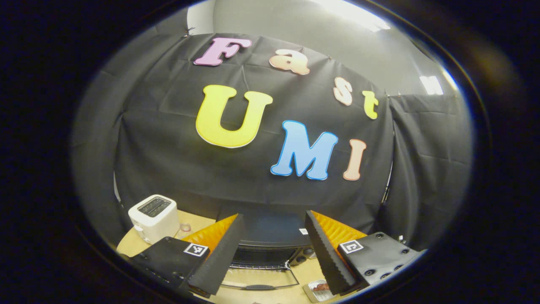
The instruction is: Open the electric oven with the left hand, put the food in, and close the electric oven.
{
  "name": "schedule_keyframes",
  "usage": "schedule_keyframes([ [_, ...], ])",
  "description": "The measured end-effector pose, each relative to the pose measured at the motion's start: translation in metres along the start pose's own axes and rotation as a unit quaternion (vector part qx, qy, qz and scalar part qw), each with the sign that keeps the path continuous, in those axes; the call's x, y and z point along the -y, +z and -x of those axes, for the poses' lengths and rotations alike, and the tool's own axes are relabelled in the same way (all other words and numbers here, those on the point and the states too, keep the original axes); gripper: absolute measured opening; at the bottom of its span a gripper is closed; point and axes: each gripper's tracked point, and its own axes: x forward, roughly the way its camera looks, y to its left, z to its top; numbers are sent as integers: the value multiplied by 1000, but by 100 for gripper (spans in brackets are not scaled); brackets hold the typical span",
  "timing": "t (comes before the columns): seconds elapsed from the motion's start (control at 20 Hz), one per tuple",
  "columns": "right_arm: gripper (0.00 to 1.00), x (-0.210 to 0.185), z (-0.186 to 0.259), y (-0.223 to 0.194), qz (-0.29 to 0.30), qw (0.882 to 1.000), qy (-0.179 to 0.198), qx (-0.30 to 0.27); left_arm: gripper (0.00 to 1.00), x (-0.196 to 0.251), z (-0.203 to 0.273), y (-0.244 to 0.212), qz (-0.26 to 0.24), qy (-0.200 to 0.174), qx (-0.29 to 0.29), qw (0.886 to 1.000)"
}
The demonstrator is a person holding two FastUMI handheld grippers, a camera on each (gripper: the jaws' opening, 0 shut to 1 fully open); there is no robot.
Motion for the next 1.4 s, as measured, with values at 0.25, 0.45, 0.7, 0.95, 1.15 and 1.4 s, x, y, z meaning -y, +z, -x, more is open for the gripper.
schedule_keyframes([
  [0.25,13,-55,-13,12,-29,998,60,15,96,1,8,7,-44,-22,12,999],
  [0.45,13,-86,-40,20,-38,995,88,15,98,7,19,15,-55,-37,17,998],
  [0.7,12,-114,-85,21,-37,993,109,19,100,-7,37,29,-91,-14,38,995],
  [0.95,13,-123,-150,19,-53,993,103,19,100,-30,57,45,-88,28,54,994],
  [1.15,13,-126,-197,21,-68,993,95,35,97,-51,71,39,-90,62,50,993],
  [1.4,13,-111,-245,27,-100,991,62,65,97,-79,82,27,-96,86,24,991],
])
